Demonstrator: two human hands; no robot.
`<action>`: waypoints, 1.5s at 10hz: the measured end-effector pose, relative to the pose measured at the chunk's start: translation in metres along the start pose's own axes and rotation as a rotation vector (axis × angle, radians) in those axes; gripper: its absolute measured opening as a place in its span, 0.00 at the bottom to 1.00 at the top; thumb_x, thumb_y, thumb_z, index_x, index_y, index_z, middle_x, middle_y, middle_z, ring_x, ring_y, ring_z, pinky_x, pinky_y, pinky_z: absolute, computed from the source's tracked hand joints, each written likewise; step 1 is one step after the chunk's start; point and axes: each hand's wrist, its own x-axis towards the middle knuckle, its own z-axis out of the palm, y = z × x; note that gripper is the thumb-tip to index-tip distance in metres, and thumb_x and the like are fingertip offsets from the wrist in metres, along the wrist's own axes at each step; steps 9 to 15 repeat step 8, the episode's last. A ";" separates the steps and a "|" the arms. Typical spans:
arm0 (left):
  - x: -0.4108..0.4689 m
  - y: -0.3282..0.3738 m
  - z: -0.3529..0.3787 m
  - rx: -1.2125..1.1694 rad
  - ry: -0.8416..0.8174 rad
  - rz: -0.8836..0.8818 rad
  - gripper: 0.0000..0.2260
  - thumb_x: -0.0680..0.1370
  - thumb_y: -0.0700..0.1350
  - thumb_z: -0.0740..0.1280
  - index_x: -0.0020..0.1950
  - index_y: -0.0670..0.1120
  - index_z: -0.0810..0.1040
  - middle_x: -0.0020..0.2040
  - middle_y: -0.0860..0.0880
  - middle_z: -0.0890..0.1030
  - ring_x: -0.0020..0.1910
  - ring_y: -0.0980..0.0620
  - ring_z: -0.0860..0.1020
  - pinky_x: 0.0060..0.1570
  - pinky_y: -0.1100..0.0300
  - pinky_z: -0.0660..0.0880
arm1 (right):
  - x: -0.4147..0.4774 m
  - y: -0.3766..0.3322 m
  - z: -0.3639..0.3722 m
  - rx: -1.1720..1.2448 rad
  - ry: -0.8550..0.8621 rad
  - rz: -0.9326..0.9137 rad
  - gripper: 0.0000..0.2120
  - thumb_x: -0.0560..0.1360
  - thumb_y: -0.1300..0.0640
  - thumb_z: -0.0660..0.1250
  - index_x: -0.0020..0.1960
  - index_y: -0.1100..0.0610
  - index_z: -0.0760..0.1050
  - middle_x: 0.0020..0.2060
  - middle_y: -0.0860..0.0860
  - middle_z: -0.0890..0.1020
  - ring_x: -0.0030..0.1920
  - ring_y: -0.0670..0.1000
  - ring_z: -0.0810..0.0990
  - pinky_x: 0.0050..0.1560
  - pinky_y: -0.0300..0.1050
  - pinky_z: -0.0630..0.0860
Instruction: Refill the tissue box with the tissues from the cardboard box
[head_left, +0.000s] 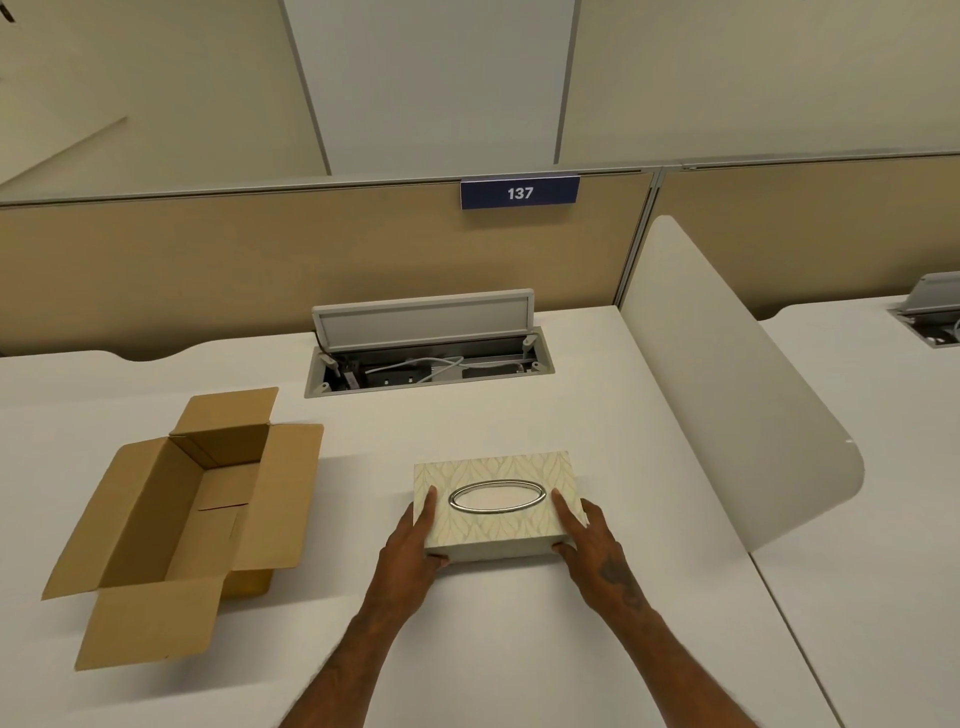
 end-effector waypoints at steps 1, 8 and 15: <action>0.000 -0.001 0.001 0.009 0.004 0.004 0.46 0.72 0.34 0.72 0.78 0.54 0.45 0.77 0.50 0.61 0.68 0.58 0.65 0.58 0.76 0.63 | 0.000 0.000 0.002 -0.002 0.003 -0.004 0.37 0.78 0.60 0.65 0.78 0.47 0.46 0.74 0.54 0.62 0.63 0.60 0.76 0.62 0.47 0.75; -0.030 0.012 -0.030 0.155 0.115 0.043 0.40 0.76 0.55 0.68 0.78 0.56 0.43 0.80 0.53 0.40 0.78 0.49 0.51 0.69 0.54 0.65 | -0.016 -0.023 -0.005 -0.400 0.067 -0.063 0.44 0.72 0.27 0.45 0.79 0.55 0.46 0.78 0.62 0.47 0.78 0.65 0.49 0.71 0.65 0.62; -0.030 0.012 -0.030 0.155 0.115 0.043 0.40 0.76 0.55 0.68 0.78 0.56 0.43 0.80 0.53 0.40 0.78 0.49 0.51 0.69 0.54 0.65 | -0.016 -0.023 -0.005 -0.400 0.067 -0.063 0.44 0.72 0.27 0.45 0.79 0.55 0.46 0.78 0.62 0.47 0.78 0.65 0.49 0.71 0.65 0.62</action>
